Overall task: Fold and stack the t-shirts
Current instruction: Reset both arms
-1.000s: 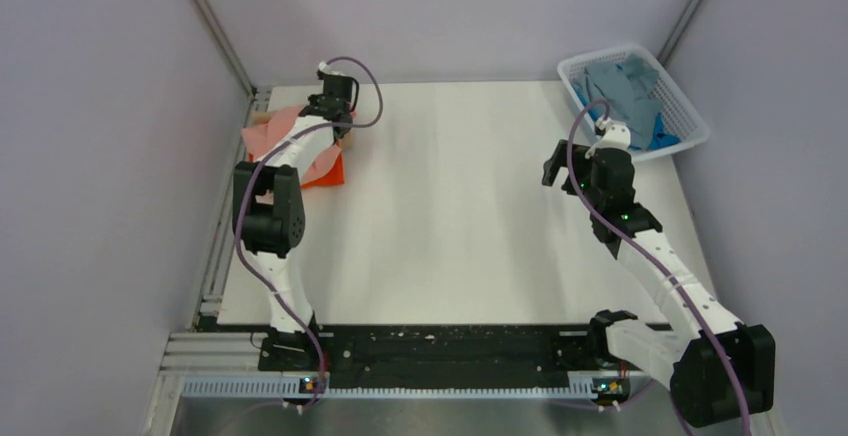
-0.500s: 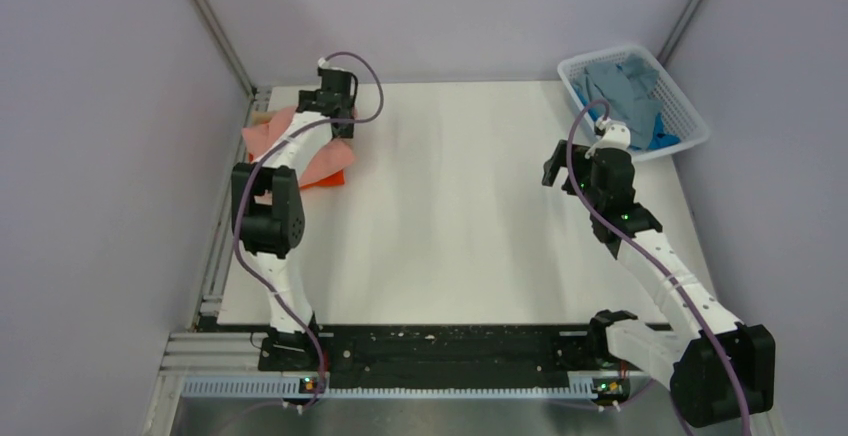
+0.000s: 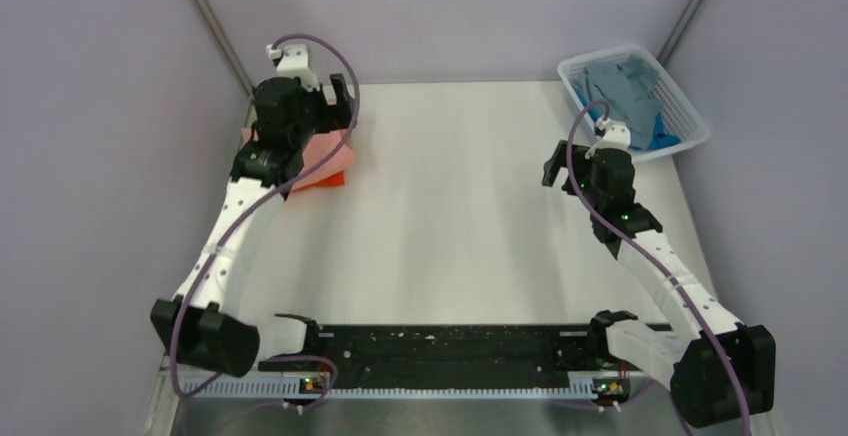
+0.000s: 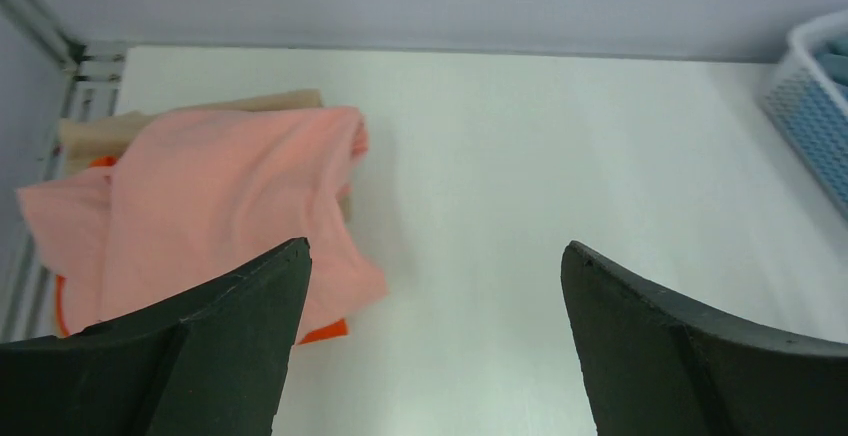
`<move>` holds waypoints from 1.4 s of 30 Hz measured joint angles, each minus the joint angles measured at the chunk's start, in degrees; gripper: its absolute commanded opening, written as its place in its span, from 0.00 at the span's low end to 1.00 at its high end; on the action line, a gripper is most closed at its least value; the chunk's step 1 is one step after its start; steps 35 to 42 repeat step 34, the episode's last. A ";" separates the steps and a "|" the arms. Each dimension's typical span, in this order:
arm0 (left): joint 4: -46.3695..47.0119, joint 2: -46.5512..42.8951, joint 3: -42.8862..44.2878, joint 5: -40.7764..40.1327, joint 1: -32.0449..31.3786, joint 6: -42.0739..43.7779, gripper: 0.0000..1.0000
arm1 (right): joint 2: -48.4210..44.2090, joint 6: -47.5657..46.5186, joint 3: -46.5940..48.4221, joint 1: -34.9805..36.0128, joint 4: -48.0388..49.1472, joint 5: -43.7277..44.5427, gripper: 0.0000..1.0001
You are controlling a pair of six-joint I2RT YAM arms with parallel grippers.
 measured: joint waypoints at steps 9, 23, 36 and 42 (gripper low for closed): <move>8.35 -23.85 -23.56 12.94 -1.99 -8.20 0.99 | -0.76 0.50 0.00 0.02 0.02 -0.61 0.99; 9.11 -42.40 -47.52 5.38 -1.99 -16.13 0.99 | -3.67 2.12 -1.20 0.02 0.42 -3.23 0.99; 9.49 -37.09 -48.89 6.71 -1.99 -17.88 0.99 | -11.76 5.51 -8.79 0.02 -1.20 -1.62 0.99; 9.49 -37.09 -48.89 6.71 -1.99 -17.88 0.99 | -11.76 5.51 -8.79 0.02 -1.20 -1.62 0.99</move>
